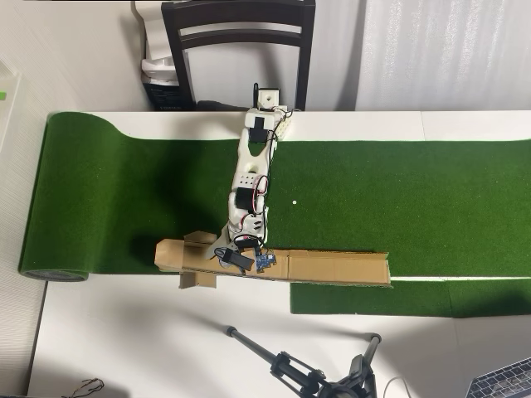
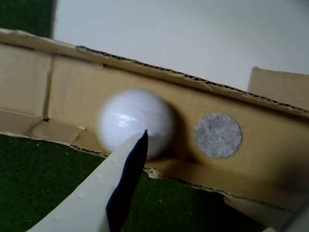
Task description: Pick up the golf ball and place it on the gray mark at the back.
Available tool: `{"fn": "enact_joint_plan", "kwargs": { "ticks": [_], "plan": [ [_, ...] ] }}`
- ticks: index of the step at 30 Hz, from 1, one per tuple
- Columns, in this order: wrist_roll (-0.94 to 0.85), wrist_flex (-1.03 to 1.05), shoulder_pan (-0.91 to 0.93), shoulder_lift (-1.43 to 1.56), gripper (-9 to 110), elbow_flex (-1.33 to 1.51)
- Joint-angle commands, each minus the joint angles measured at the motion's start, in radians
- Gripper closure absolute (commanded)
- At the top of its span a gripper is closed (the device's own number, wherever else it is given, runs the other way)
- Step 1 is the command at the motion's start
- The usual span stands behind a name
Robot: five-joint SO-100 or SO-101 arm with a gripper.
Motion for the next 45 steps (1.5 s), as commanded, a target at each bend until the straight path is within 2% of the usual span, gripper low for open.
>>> {"fn": "enact_joint_plan", "kwargs": {
  "ticks": [1,14,19,25,31,34,41,45],
  "plan": [
    [0.005,-0.011,0.005,0.048,45,-0.069],
    [0.009,0.017,-0.044,0.278,45,-0.138],
    [0.101,0.078,-0.058,0.325,45,-0.150],
    [0.103,0.064,-0.103,0.419,44,-0.290],
    [0.055,0.087,-0.121,0.469,44,-0.313],
    [0.041,0.126,-0.118,0.535,44,-0.314],
    [0.054,0.371,-0.087,0.799,44,-0.299],
    [0.049,0.377,-0.063,0.891,44,-0.221]
  ]
}}
